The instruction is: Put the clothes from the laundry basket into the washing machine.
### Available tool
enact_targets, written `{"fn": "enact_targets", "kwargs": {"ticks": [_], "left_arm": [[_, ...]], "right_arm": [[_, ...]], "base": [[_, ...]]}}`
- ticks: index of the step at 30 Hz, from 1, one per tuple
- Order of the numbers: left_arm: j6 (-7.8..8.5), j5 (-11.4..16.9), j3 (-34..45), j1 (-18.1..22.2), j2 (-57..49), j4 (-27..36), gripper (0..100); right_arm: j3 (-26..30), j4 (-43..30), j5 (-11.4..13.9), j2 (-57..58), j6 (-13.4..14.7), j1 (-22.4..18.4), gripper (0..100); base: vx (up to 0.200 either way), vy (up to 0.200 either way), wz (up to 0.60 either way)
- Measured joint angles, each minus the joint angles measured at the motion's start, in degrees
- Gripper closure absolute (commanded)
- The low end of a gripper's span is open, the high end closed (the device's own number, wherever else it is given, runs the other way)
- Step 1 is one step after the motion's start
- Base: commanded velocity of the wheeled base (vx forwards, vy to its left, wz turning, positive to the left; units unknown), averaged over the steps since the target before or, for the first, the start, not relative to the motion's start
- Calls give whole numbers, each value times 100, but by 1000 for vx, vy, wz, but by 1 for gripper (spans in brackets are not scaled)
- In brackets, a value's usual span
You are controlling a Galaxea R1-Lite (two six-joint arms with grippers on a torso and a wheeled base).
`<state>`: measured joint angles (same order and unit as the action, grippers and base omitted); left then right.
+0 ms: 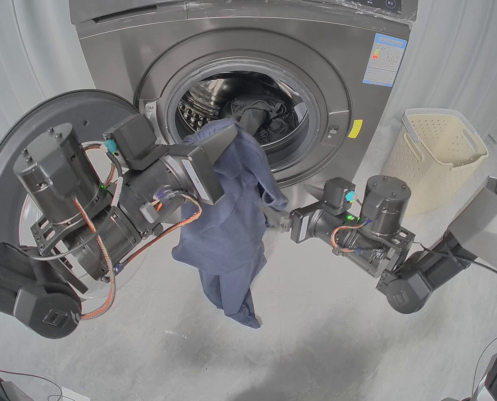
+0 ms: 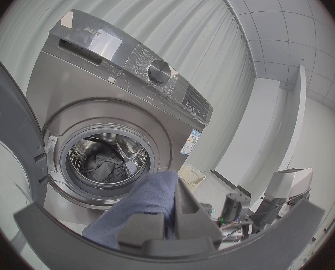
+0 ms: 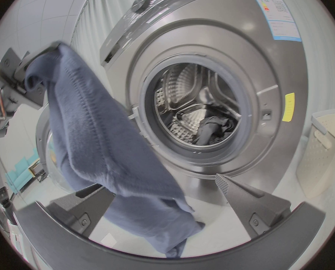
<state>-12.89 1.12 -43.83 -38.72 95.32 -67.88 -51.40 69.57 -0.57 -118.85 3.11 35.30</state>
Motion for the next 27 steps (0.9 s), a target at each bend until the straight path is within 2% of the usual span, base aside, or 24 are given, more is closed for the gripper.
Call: {"fn": "enact_targets", "kwargs": {"ticks": [4, 7, 27], "left_arm": [[0, 10, 20, -1, -15, 2, 100], [0, 10, 28, -12, -20, 2, 100], [-11, 11, 13, 0, -26, 0, 100]], "right_arm": [[-6, -5, 20, 168, -38, -345, 0], [-11, -2, 28, 250, -49, -427, 0], [-450, 48, 15, -240, 6, -28, 0]], "base": [[0, 0, 0], [0, 0, 0], [0, 0, 0]]}}
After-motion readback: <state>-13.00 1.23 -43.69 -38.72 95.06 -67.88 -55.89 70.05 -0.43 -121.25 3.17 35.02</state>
